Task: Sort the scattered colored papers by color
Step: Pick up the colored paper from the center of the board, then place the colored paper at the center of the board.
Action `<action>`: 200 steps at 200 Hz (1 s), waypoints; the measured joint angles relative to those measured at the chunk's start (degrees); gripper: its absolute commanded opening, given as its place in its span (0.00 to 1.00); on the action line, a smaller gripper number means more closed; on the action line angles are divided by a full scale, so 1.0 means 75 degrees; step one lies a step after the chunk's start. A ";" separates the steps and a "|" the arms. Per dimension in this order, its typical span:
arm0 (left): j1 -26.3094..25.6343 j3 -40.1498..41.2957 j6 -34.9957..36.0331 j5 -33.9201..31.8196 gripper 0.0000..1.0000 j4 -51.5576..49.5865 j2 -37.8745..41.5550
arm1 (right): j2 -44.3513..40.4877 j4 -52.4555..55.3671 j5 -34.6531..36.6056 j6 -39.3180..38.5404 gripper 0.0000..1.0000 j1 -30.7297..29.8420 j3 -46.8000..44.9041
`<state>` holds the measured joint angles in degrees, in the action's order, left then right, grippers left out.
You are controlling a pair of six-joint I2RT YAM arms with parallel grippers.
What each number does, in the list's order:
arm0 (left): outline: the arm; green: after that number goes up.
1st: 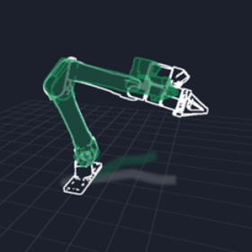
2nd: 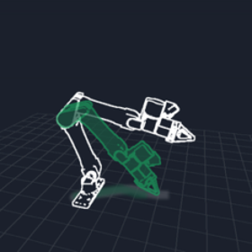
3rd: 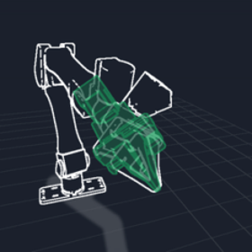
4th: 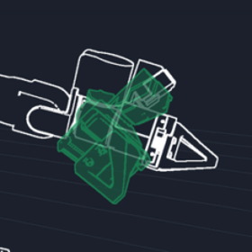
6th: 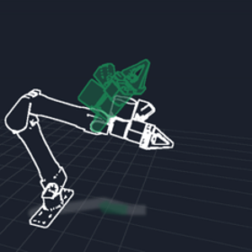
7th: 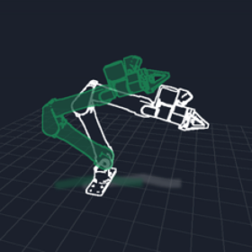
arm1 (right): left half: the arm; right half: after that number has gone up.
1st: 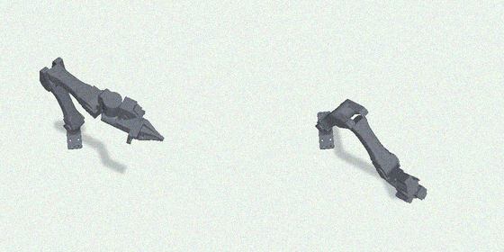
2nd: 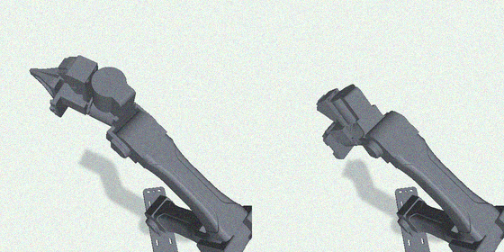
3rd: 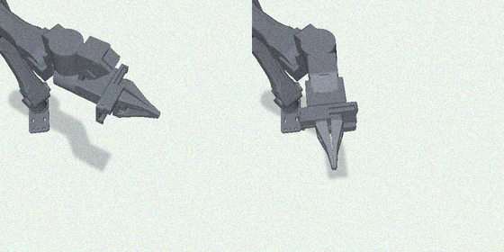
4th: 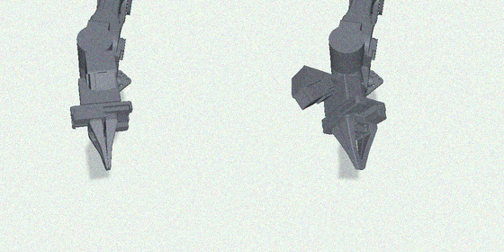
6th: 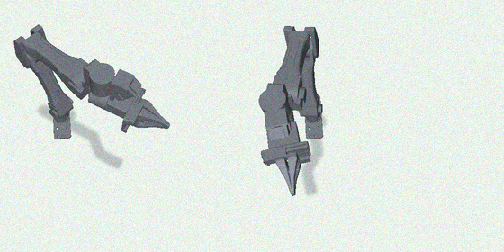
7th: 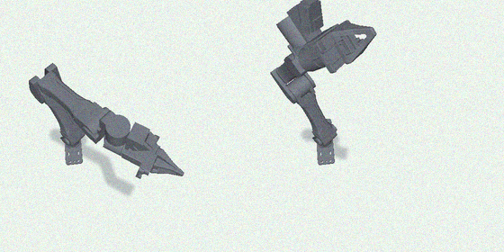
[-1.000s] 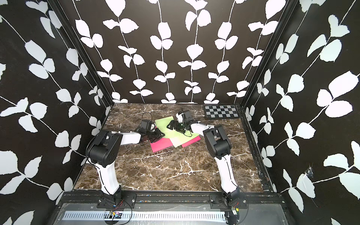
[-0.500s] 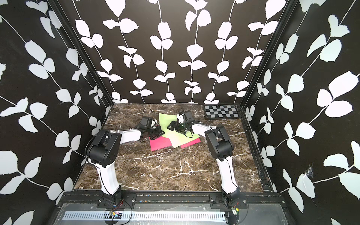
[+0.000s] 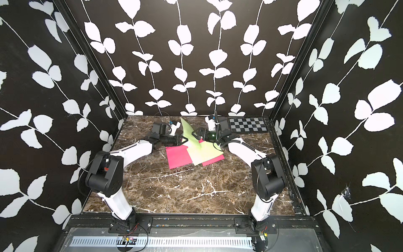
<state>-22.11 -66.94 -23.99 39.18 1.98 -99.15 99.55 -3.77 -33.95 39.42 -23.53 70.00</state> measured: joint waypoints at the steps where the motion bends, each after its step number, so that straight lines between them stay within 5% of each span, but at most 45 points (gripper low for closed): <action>1: 0.0000 -0.0003 0.0012 0.0015 0.00 0.0000 0.0015 | -0.0009 -0.0026 -0.0009 0.0009 0.94 0.0026 -0.0055; 56: 0.0009 0.0396 0.0321 0.1556 0.00 0.0807 0.0883 | -0.0015 -0.2361 -0.0804 0.1326 0.95 0.0833 -0.1915; 120: 0.0009 0.0755 -0.0119 0.2407 0.00 0.1941 0.1139 | 0.1918 -0.8061 -0.1428 0.4899 0.90 0.0822 -0.2212; 200: 0.0055 0.0889 -0.0160 0.2521 0.00 0.2113 0.1014 | 0.2087 -0.9439 -0.1664 0.6050 0.90 0.0647 -0.2212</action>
<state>-21.69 -60.27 -25.19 58.08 17.82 -91.55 115.20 -74.56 -46.44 84.79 -18.68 53.41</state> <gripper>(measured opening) 0.046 0.897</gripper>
